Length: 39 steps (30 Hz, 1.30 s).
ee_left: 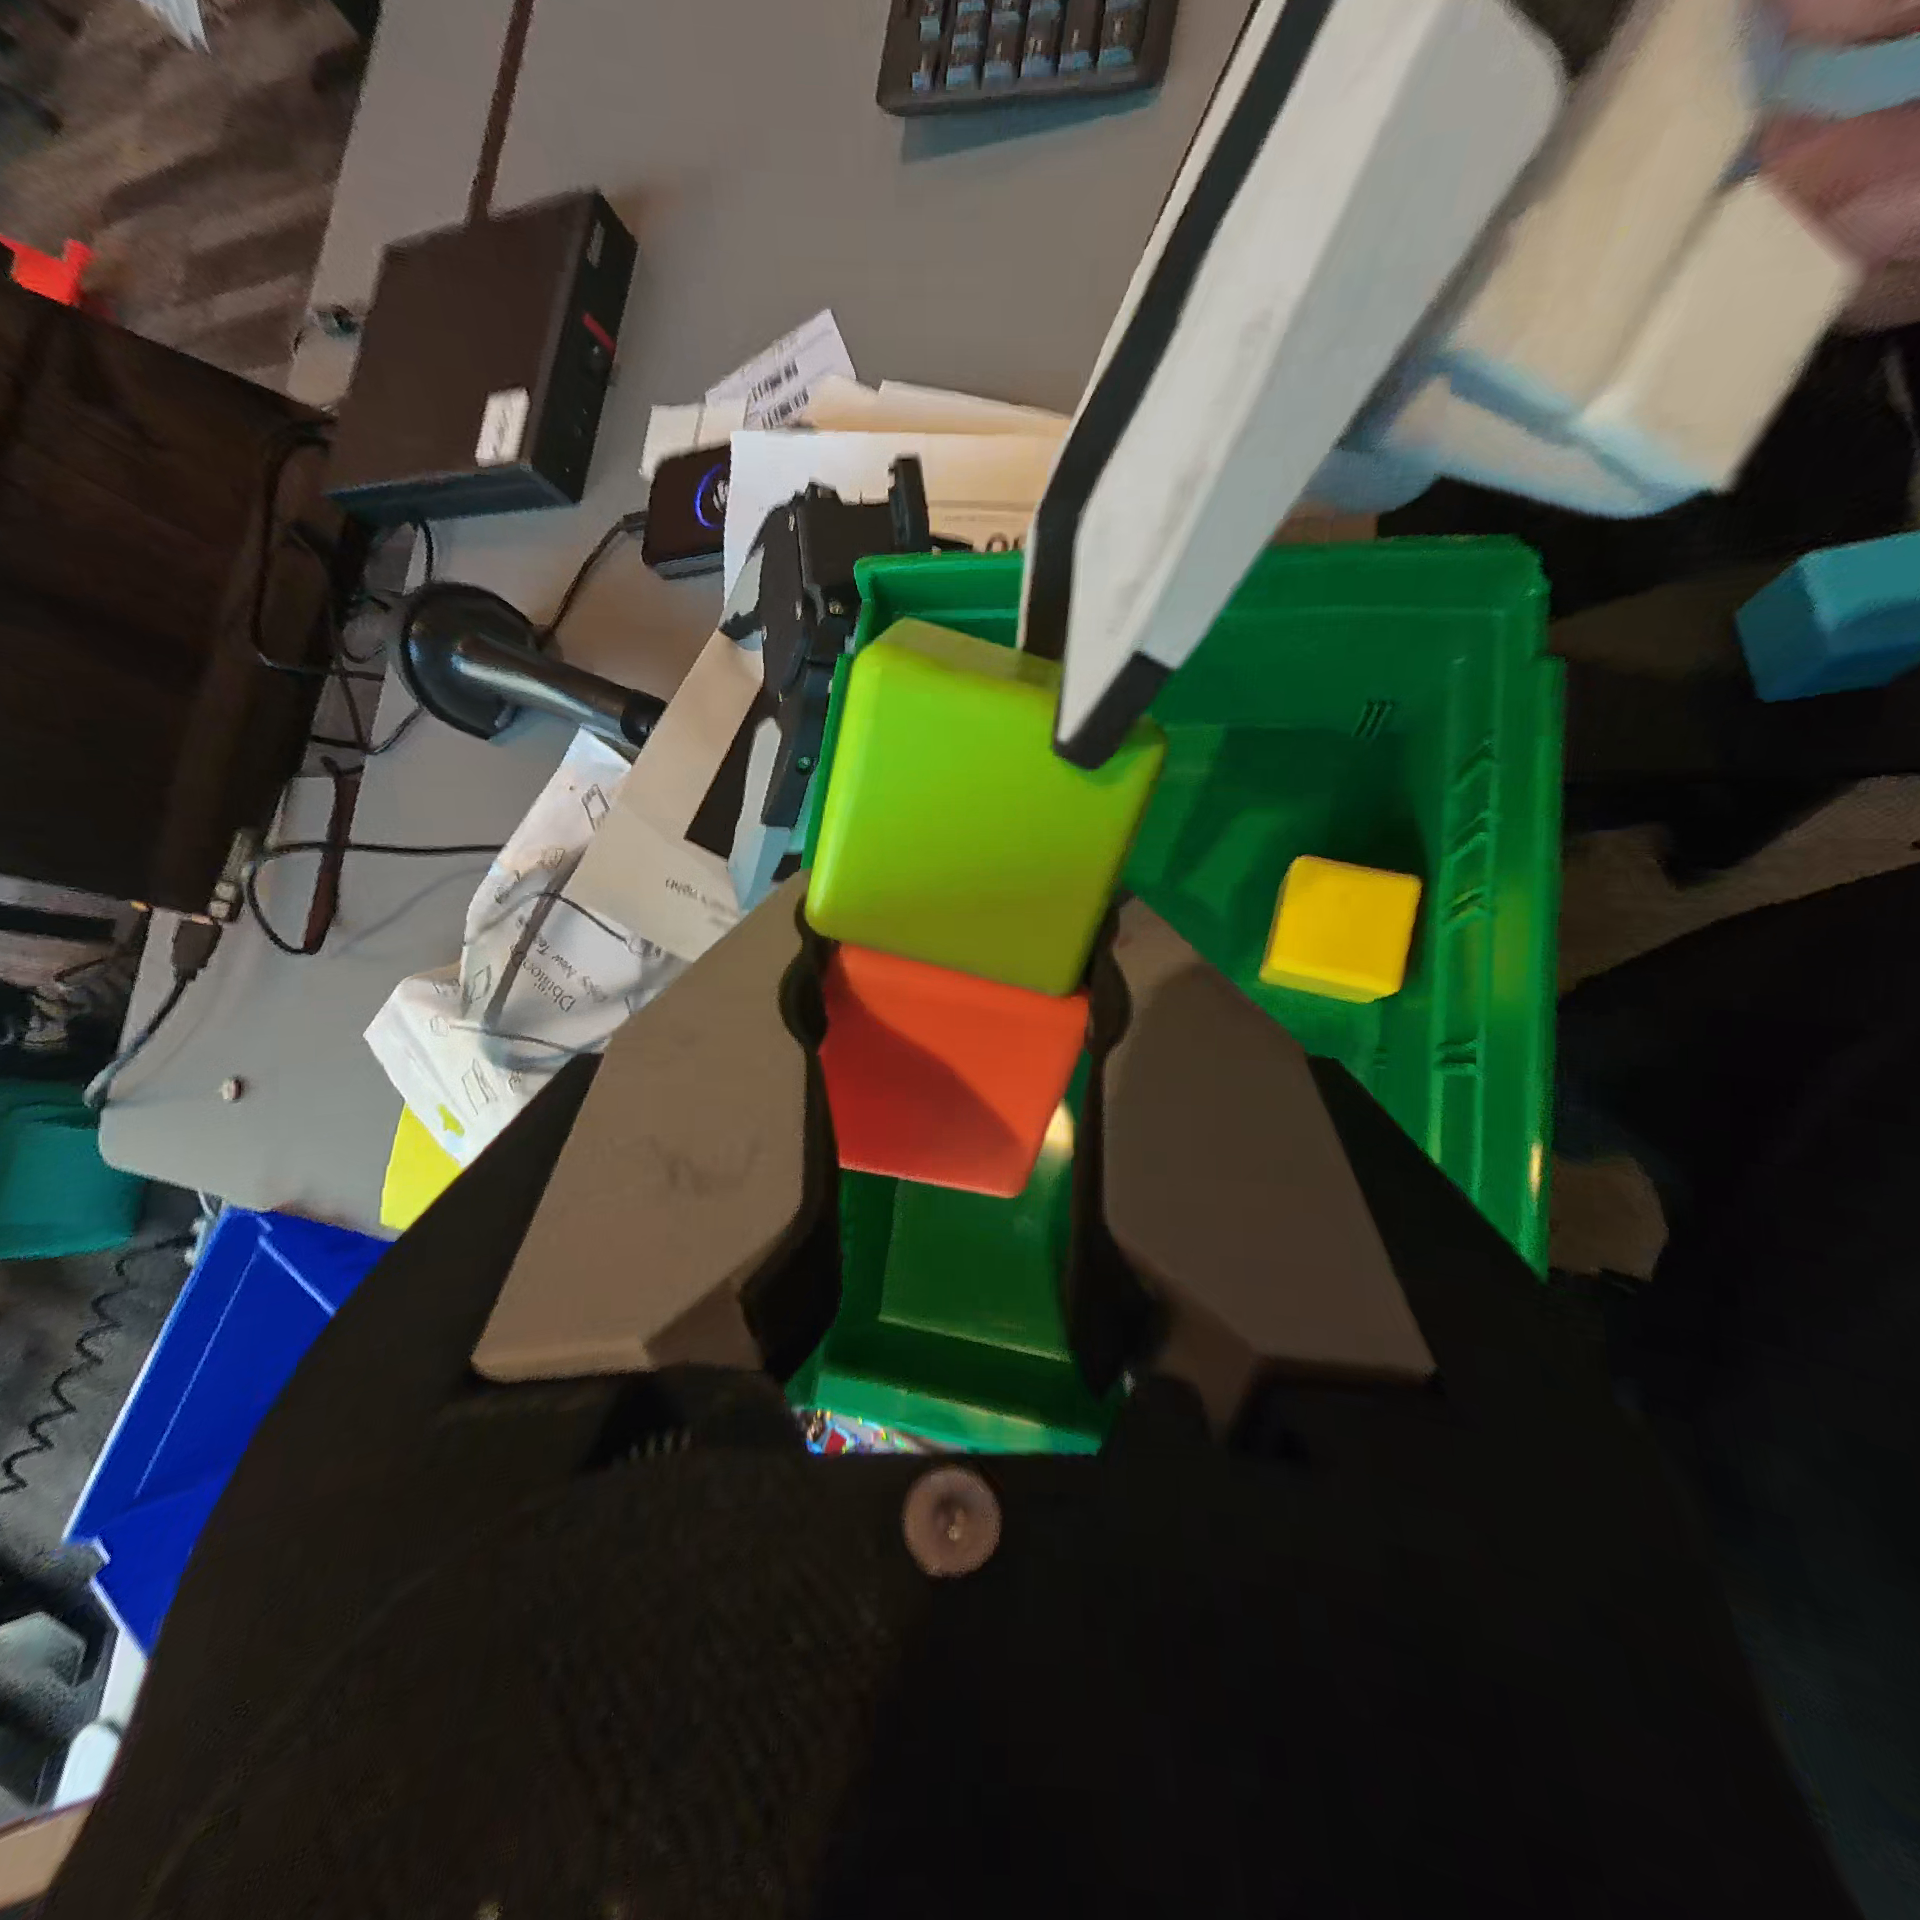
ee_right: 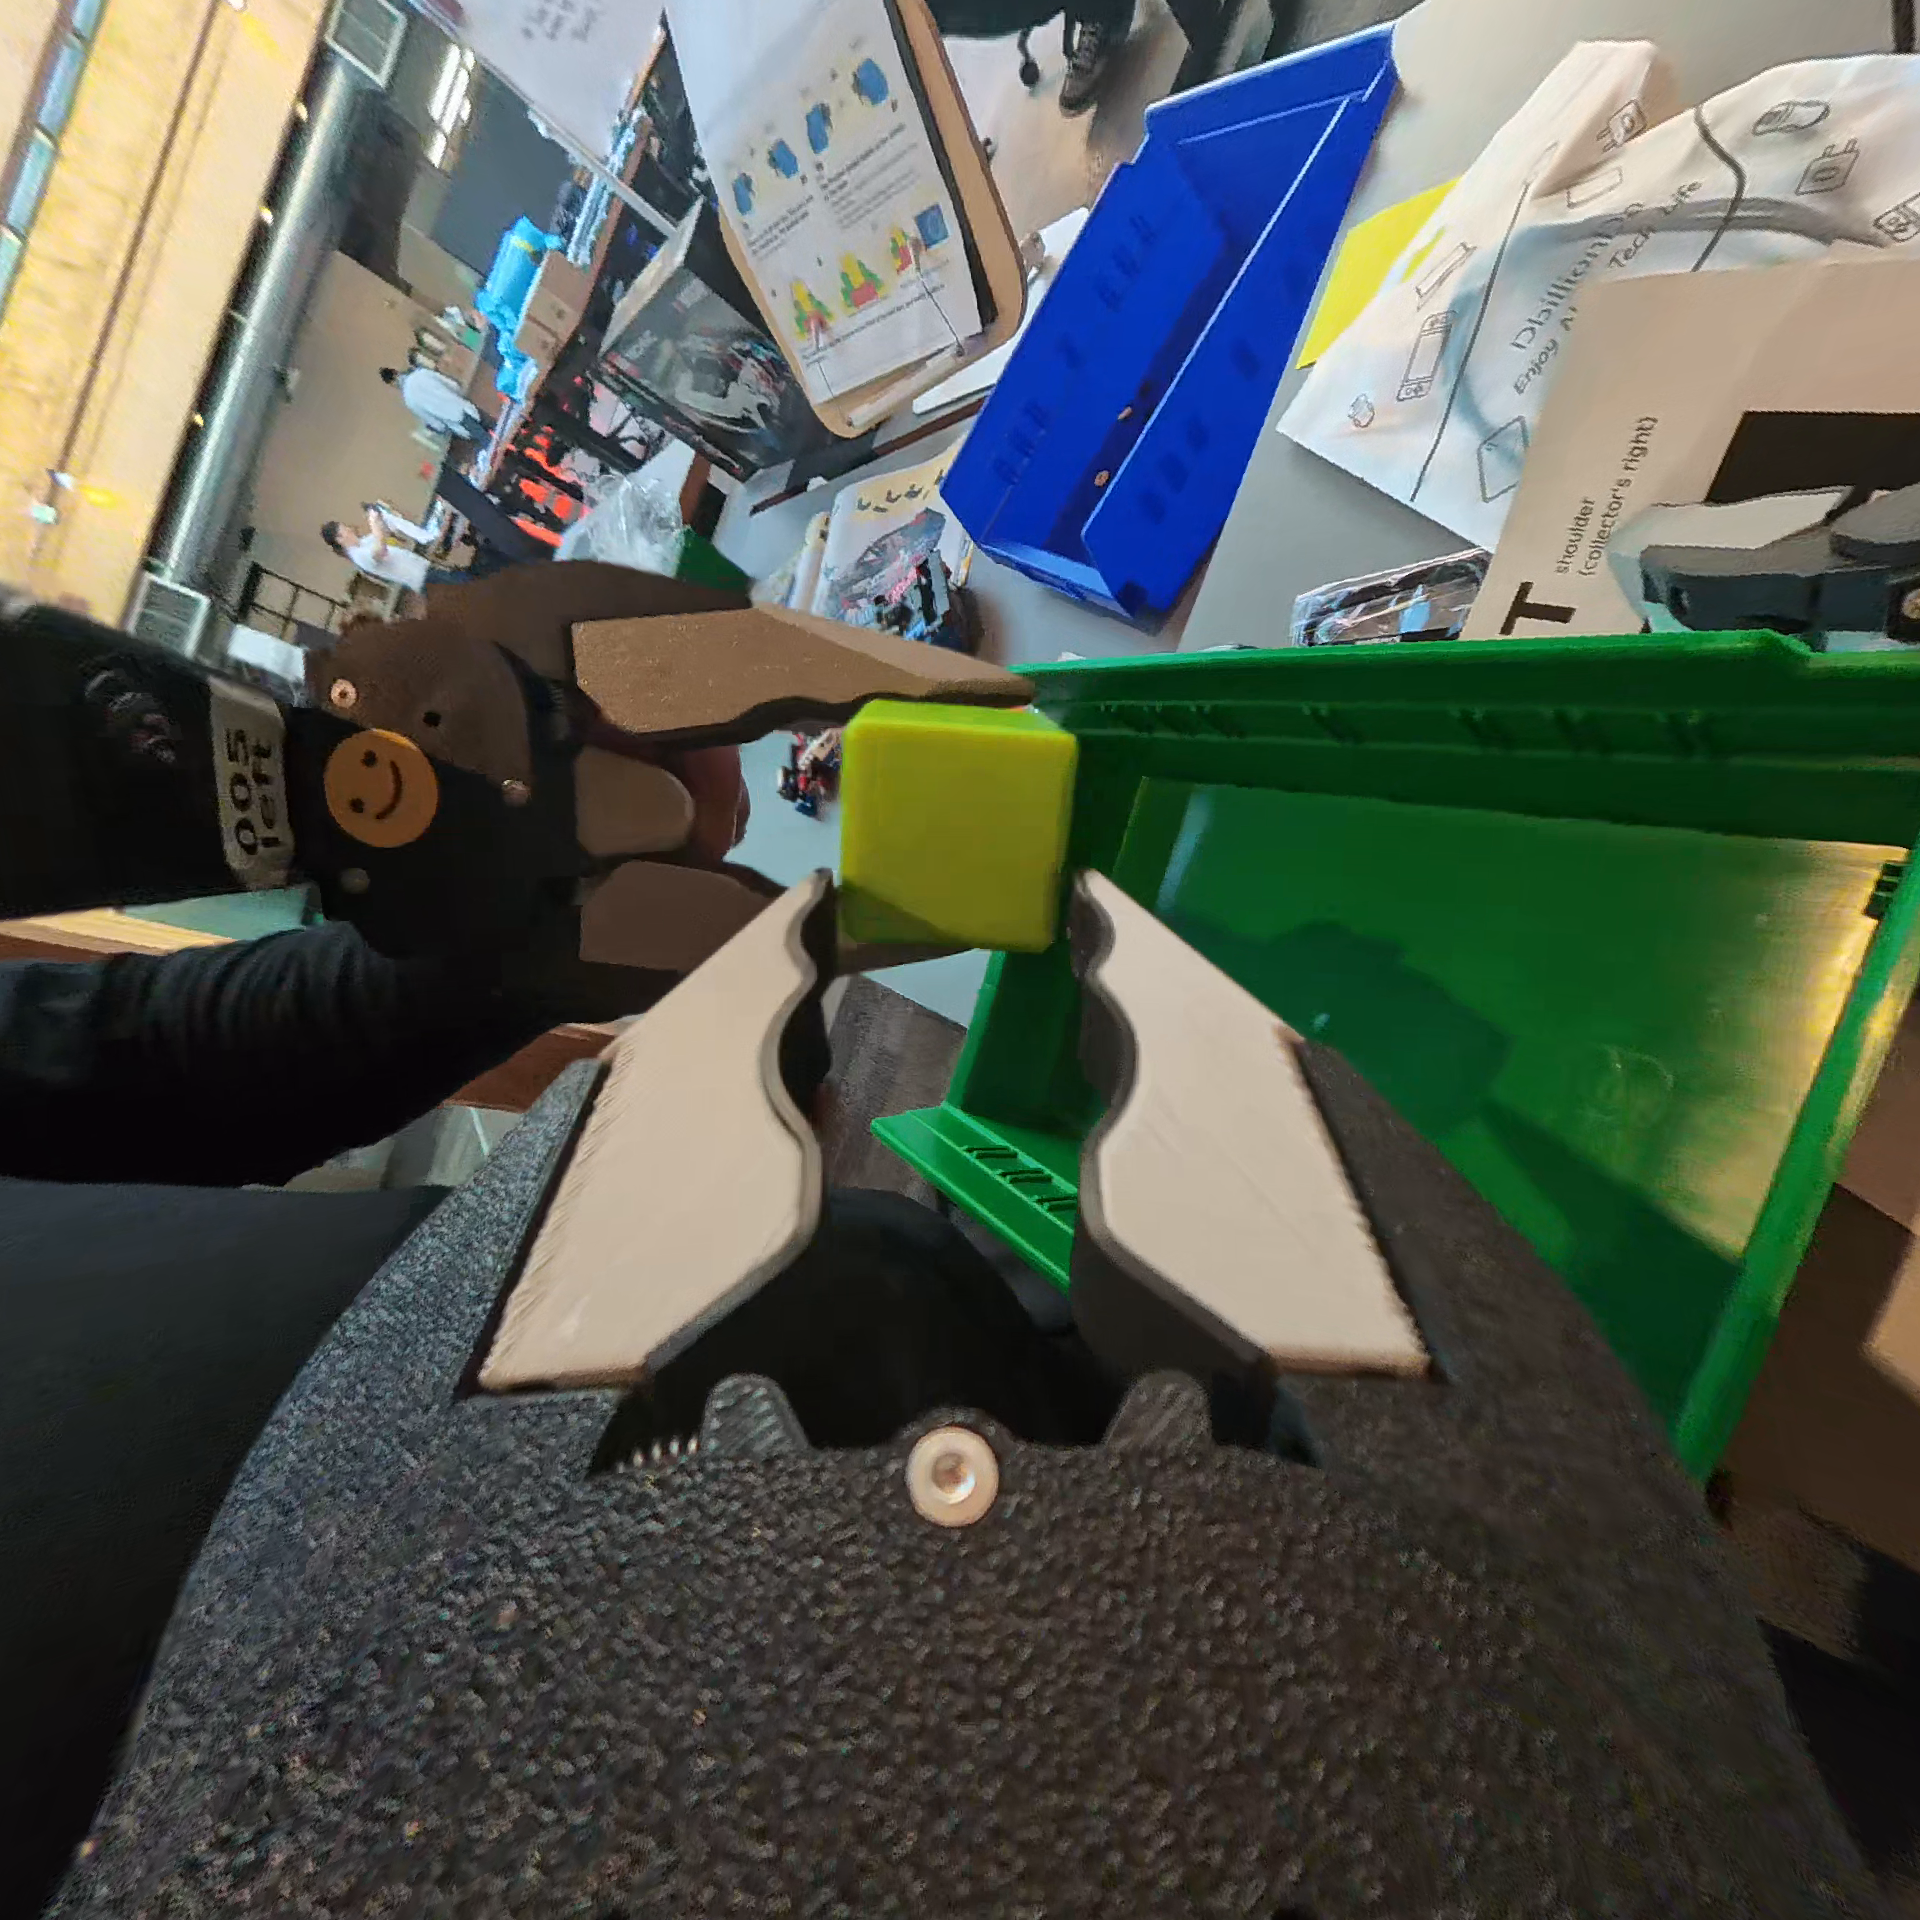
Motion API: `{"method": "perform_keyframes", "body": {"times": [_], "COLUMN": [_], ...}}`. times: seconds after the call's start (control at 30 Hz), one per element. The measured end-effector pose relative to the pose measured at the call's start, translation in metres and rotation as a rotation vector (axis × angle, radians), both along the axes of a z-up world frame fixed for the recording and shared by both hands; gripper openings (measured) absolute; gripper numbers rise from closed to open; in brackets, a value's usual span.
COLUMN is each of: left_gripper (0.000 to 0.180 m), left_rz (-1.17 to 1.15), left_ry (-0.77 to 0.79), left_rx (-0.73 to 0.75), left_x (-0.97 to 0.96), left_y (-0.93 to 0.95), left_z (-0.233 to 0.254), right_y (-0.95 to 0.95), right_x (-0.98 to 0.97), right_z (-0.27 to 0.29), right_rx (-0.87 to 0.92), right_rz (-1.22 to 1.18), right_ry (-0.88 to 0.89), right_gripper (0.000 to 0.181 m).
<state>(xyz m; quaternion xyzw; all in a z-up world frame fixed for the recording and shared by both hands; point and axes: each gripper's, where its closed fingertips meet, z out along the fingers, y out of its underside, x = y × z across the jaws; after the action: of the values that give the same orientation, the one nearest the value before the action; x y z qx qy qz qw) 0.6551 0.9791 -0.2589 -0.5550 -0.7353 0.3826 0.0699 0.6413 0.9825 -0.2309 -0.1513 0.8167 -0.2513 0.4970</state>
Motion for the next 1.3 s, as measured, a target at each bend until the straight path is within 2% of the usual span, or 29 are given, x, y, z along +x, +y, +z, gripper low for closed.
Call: {"method": "perform_keyframes", "body": {"times": [0.07,0.2,0.33,0.43,0.47,0.5,0.6,0.73,0.77,0.8,0.9,0.93,1.0,1.07,1.2,1.3], "left_gripper": [0.047,0.047,0.047,0.046,0.04,0.0,0.0,0.0,0.019,0.027,0.028,0.033,0.059,0.071,0.073,0.071], "left_rz": [-0.035,-0.072,-0.067,-0.057,-0.049,-0.011,0.005,0.011,0.011,0.019,0.039,0.037,0.029,-0.01,-0.035,-0.063], "left_ry": [0.019,0.063,0.053,0.107,0.139,0.169,0.278,0.207,0.181,0.142,0.113,0.117,0.139,0.168,0.038,0.01], "left_rx": [-0.036,-0.078,-0.092,-0.064,-0.048,-0.049,0.022,0.092,0.119,0.152,0.196,0.213,0.259,0.297,0.281,0.306], "left_x": [-0.004,-0.012,-0.012,-0.015,-0.015,-0.01,-0.003,0.002,0.003,0.007,0.022,0.027,0.028,0.022,0.021,0.02], "left_y": [0.005,0.01,0.008,0.007,0.007,0.002,-0.001,-0.005,-0.005,-0.005,-0.003,0.0,0.006,0.014,0.02,0.036], "left_z": [0.005,0.012,0.013,0.018,0.023,0.03,0.043,0.021,0.01,-0.003,-0.027,-0.032,-0.033,-0.029,-0.042,-0.055], "right_y": [0.001,0.013,0.01,0.009,0.007,0.004,-0.007,-0.011,-0.013,-0.016,-0.019,-0.016,-0.01,-0.001,0.01,0.031], "right_x": [0.002,0.017,0.014,0.012,0.011,0.008,-0.016,-0.021,-0.019,-0.015,-0.005,-0.002,0.003,0.006,-0.011,-0.061], "right_z": [0.001,0.009,0.009,0.016,0.02,0.025,0.034,0.017,0.014,0.01,-0.014,-0.016,-0.015,-0.013,-0.011,-0.016], "right_rx": [0.019,0.073,0.058,0.053,0.058,0.064,0.06,0.086,0.105,0.13,0.16,0.159,0.148,0.133,0.097,0.044], "right_rz": [-0.004,0.068,0.052,0.053,0.048,0.036,-0.033,-0.016,-0.011,-0.001,0.023,0.041,0.076,0.121,0.13,0.084], "right_ry": [-0.039,-0.173,-0.143,-0.163,-0.191,-0.233,-0.293,-0.223,-0.242,-0.259,-0.2,-0.193,-0.181,-0.16,-0.05,0.149], "right_gripper": [0.057,0.05,0.047,0.047,0.046,0.047,0.047,0.047,0.047,0.047,0.046,0.046,0.047,0.047,0.047,0.048]}}
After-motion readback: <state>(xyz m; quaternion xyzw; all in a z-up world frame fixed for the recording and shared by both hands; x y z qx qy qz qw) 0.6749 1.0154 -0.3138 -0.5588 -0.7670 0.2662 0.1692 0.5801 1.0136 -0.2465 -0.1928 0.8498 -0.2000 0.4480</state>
